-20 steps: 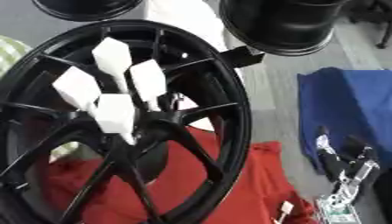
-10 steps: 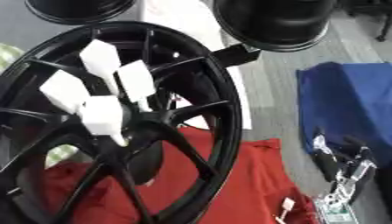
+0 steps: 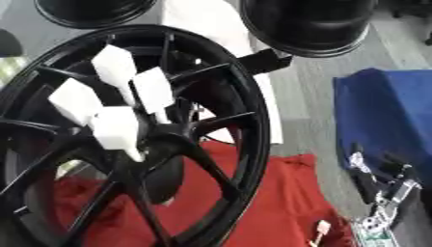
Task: Pull the pin out of the wheel hub.
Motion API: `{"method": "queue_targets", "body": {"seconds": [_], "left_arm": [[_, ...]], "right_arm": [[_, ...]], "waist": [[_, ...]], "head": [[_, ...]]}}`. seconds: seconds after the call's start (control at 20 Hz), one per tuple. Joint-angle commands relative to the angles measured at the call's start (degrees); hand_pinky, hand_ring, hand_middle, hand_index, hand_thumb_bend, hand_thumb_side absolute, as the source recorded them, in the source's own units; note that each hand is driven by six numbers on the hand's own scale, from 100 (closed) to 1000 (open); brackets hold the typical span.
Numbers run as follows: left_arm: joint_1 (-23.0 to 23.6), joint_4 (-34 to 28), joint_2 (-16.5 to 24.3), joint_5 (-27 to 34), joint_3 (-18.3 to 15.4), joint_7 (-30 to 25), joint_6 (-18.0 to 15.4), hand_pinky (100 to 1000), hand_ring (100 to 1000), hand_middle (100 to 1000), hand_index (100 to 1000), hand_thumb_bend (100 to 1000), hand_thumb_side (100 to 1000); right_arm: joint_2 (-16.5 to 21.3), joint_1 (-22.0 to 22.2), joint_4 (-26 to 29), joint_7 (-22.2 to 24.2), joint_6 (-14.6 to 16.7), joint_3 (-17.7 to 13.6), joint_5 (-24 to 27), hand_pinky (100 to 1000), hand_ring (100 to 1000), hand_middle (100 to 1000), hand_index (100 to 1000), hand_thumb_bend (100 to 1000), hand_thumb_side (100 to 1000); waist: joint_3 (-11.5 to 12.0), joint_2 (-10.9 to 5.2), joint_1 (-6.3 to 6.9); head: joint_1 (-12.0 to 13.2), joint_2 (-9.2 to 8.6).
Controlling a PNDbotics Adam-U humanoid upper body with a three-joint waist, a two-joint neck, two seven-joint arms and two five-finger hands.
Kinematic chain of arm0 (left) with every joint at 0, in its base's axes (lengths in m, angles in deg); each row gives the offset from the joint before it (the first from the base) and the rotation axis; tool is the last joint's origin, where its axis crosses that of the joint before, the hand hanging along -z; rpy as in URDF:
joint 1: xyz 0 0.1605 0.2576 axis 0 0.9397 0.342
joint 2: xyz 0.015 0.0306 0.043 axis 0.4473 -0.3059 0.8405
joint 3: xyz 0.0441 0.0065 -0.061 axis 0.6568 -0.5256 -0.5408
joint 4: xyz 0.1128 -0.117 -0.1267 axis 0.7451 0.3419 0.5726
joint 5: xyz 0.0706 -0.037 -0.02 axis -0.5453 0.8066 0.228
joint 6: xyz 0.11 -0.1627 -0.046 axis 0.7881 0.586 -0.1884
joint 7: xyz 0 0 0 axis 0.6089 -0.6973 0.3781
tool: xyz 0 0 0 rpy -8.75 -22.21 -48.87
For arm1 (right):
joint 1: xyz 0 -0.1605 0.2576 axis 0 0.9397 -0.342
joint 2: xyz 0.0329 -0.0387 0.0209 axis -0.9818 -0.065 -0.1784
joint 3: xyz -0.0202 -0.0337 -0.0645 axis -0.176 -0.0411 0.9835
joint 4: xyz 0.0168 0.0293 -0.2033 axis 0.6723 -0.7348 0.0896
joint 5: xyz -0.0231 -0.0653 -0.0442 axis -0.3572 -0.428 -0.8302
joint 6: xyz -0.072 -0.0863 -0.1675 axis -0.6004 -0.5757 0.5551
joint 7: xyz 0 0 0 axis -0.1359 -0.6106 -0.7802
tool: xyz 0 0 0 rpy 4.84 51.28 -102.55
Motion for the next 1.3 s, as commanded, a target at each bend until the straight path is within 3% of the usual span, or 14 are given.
{"method": "queue_targets", "body": {"seconds": [0.05, 0.5, 0.9, 1.3], "left_arm": [[-1.7, 1.1, -0.2, -0.2, 1.6, -0.1, -1.0, 809, 733, 731, 846, 415, 596], [-0.6, 0.7, 0.9, 1.3, 5.3, -0.1, -1.5, 800, 717, 704, 827, 439, 594], [2.1, -1.1, 3.5, 3.7, 5.4, -0.1, -1.1, 751, 612, 624, 814, 461, 636], [5.8, -3.9, 6.8, 3.7, 5.1, -0.1, -0.4, 760, 626, 689, 807, 506, 629]], "right_arm": [[1.5, -0.2, 1.3, -0.1, 0.0, -0.4, -0.2, 523, 585, 496, 611, 635, 284], [1.6, -0.7, 1.4, 0.1, 0.1, -0.2, -0.2, 523, 585, 496, 611, 636, 283], [1.5, -1.0, 1.5, 0.1, 0.2, 0.0, -0.2, 521, 582, 493, 609, 637, 283], [1.5, -1.3, 1.6, -0.2, 0.2, 0.1, -0.1, 520, 580, 491, 608, 638, 283]], "waist": [[-0.2, -1.31, 0.06], [-0.7, -0.77, 0.31], [-1.1, -0.27, 0.38], [-1.4, 0.03, 0.32]], "head": [[0.3, -1.15], [0.3, -1.44], [0.2, -1.08], [0.3, -0.81]]}}
